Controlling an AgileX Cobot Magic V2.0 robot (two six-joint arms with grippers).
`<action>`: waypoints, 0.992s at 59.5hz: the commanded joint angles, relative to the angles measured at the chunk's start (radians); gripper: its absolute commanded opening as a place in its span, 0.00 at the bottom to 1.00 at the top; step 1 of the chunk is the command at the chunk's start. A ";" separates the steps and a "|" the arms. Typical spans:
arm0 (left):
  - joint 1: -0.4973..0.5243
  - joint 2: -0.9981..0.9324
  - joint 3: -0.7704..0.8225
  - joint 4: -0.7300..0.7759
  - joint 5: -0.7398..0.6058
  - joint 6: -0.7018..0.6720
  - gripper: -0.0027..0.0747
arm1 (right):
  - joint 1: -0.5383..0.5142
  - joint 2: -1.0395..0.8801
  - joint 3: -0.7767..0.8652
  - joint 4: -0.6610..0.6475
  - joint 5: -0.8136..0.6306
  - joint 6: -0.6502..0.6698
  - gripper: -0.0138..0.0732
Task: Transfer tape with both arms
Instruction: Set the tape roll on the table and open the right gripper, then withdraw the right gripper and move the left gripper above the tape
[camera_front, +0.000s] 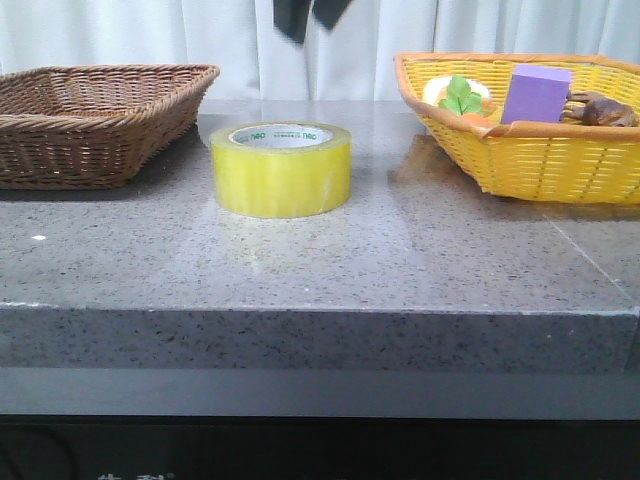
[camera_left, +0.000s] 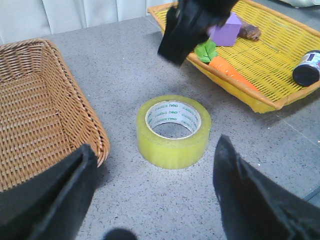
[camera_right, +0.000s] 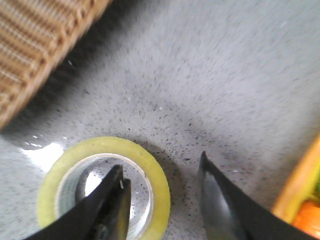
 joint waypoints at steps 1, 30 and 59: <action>-0.006 -0.002 -0.026 -0.009 -0.079 -0.001 0.67 | -0.001 -0.147 -0.013 -0.004 0.084 0.005 0.56; -0.006 -0.002 -0.026 -0.009 -0.079 -0.001 0.67 | -0.004 -0.614 0.592 0.076 -0.254 0.005 0.56; -0.006 -0.002 -0.026 -0.011 -0.087 -0.001 0.67 | -0.076 -1.111 1.290 0.128 -0.626 -0.005 0.56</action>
